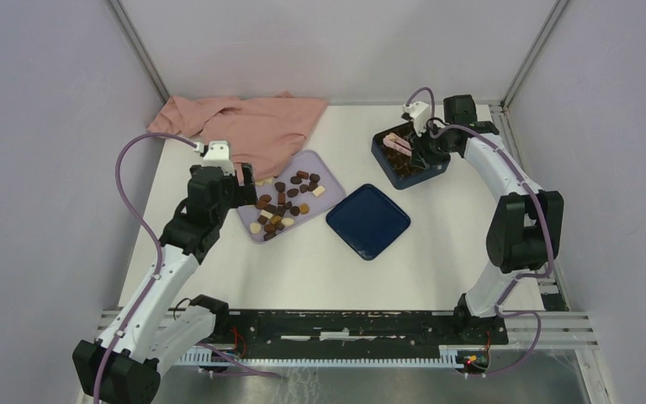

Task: Pack the chocolate
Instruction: Place the fake chocolate in the packing box.

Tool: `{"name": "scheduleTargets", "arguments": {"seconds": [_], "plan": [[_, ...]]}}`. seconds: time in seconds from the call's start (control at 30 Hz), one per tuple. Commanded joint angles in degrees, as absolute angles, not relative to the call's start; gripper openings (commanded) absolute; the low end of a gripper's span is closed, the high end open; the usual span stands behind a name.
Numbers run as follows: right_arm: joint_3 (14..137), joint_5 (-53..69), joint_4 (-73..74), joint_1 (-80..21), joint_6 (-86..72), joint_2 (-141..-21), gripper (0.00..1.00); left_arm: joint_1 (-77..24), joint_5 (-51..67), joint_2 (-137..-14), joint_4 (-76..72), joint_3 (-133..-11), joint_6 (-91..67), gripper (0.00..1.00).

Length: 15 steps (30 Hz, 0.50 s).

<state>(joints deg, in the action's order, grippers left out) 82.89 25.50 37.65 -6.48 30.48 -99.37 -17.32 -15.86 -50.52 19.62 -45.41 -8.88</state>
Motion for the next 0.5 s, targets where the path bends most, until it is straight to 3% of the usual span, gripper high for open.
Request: {"name": "scheduleTargets", "arguments": {"seconds": [0.0, 0.47], "plan": [[88.6, 26.6, 36.7, -5.8, 29.3, -103.6, 0.13, -17.1, -14.6, -50.7, 17.5, -45.3, -6.3, 0.92], [97.9, 23.4, 38.5, -5.9, 27.9, -114.5, 0.16, -17.0, -13.8, -50.7, 17.4, -45.4, -6.2, 0.91]]}}
